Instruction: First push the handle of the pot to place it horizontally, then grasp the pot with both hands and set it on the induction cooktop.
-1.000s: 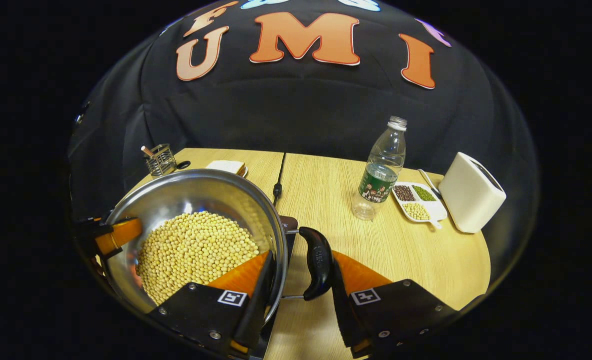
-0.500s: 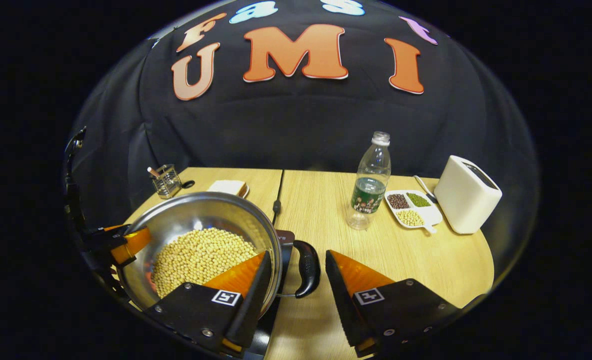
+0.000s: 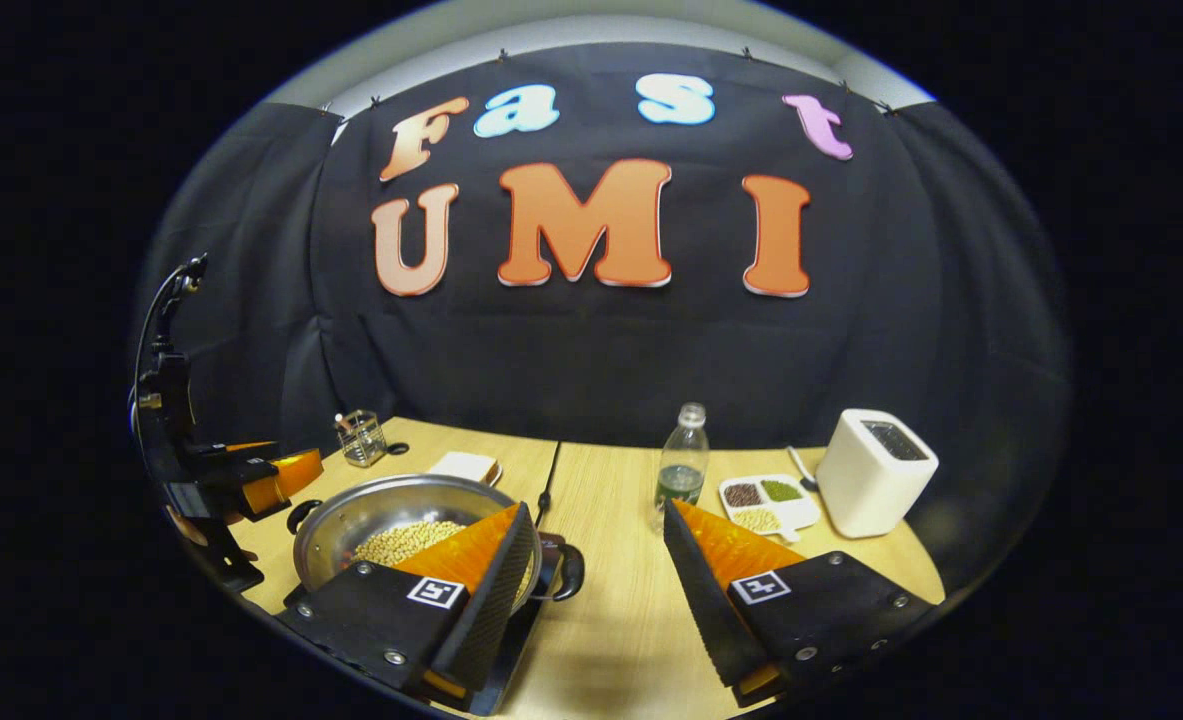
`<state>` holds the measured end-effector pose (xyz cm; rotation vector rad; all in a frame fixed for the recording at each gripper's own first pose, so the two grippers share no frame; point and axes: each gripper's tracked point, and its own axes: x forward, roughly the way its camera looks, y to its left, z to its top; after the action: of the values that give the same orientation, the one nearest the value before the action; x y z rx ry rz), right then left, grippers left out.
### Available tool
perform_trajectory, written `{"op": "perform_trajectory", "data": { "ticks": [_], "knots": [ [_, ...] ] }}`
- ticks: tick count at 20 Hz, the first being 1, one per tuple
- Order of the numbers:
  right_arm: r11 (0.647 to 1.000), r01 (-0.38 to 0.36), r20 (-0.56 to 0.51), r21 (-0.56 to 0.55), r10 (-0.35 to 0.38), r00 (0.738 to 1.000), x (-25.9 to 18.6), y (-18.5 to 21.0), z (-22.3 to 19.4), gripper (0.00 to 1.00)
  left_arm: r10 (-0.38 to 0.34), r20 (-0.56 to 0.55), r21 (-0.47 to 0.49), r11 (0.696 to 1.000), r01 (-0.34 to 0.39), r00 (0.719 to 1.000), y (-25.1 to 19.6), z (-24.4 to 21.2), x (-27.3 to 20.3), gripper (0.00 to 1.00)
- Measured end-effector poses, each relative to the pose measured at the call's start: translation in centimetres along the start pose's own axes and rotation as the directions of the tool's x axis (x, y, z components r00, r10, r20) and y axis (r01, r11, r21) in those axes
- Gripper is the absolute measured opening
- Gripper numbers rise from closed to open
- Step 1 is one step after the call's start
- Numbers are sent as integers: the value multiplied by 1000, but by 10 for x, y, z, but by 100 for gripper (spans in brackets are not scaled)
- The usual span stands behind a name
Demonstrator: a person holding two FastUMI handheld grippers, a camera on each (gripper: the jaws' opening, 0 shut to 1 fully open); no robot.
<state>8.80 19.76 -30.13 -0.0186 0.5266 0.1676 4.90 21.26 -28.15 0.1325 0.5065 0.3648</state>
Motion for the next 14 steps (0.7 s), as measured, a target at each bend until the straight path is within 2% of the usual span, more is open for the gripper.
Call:
{"op": "perform_trajectory", "data": {
  "ticks": [3,4,5,6,7,8,9,10,14],
  "knots": [
    [1000,2,108,-21,0,994,-37,-12,40,82,-25,127,-7,1000,26,992,-17,45,-35,92],
    [1000,5,146,-14,-3,989,-49,-18,55,83,-28,160,-7,1000,29,987,-22,58,-46,89],
    [1000,10,189,-5,-9,982,-60,-26,71,83,-32,197,-6,999,34,980,-26,72,-58,94],
    [1000,20,238,2,-20,971,-70,-34,86,79,-47,229,2,999,48,972,-32,85,-68,94],
    [1000,30,293,-1,-28,956,-79,-41,103,84,-62,254,9,998,61,965,-38,95,-80,94],
    [999,42,341,-17,-34,940,-89,-48,117,84,-67,279,13,998,66,958,-41,107,-92,95],
    [998,57,365,-35,-41,930,-100,-55,125,80,-71,310,11,997,72,948,-44,121,-104,95],
    [996,71,375,-46,-49,926,-108,-63,129,85,-82,337,7,996,85,938,-49,133,-115,96],
    [997,61,423,-38,-39,905,-140,-77,147,91,-100,435,47,995,88,895,-58,172,-156,98]
  ]
}}
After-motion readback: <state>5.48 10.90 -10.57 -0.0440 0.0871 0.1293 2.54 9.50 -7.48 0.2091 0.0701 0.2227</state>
